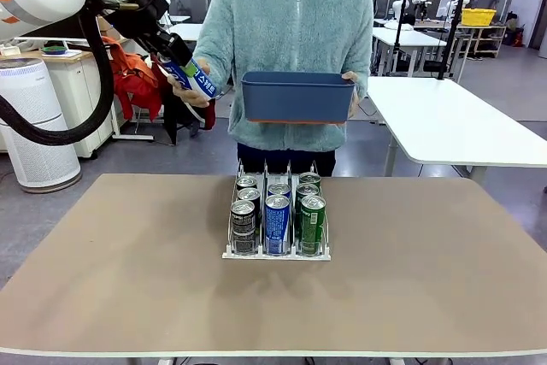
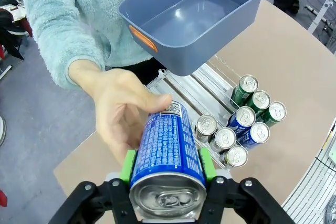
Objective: Fill the beverage cans into the dispenser.
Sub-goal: Place the picked Ionic drink in the line of the Automatic Can Dispenser with the same cans.
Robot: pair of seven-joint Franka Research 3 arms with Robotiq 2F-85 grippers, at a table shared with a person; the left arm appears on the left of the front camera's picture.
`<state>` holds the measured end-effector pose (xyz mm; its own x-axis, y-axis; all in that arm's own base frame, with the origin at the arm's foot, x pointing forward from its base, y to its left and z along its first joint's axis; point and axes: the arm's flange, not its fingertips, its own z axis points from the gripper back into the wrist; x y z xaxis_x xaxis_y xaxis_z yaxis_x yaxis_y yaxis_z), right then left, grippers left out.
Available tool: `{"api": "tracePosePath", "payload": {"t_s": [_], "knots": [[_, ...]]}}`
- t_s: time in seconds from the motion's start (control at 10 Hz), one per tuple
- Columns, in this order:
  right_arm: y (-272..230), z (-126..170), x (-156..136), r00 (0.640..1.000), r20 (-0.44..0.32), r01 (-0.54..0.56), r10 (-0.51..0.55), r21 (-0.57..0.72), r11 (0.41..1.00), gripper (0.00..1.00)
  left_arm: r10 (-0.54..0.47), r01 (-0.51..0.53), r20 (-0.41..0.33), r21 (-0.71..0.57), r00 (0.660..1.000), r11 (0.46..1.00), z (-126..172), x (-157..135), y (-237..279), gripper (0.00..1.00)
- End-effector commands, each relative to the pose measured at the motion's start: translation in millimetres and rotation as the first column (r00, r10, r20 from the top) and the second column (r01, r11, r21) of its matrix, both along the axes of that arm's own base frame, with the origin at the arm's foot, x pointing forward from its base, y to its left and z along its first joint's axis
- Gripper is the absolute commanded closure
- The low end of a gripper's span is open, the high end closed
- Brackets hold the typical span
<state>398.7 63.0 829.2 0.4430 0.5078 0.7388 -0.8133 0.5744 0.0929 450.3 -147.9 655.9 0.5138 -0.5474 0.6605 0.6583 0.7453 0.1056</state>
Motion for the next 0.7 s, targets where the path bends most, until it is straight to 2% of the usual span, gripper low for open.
{"api": "tracePosePath", "payload": {"t_s": [0.0,0.6], "knots": [[-0.5,0.5,-0.5,1.000,-0.007,-0.004,0.004,-0.002,1.000,0.00,-0.001,0.001,0.003,0.001,1.000,1.000,0.8,-0.5,0.7,0.56],[-0.5,0.5,-0.5,1.000,-0.007,-0.004,0.004,-0.002,1.000,0.00,-0.001,0.001,0.003,0.001,1.000,1.000,0.8,-0.5,0.7,0.56]]}}
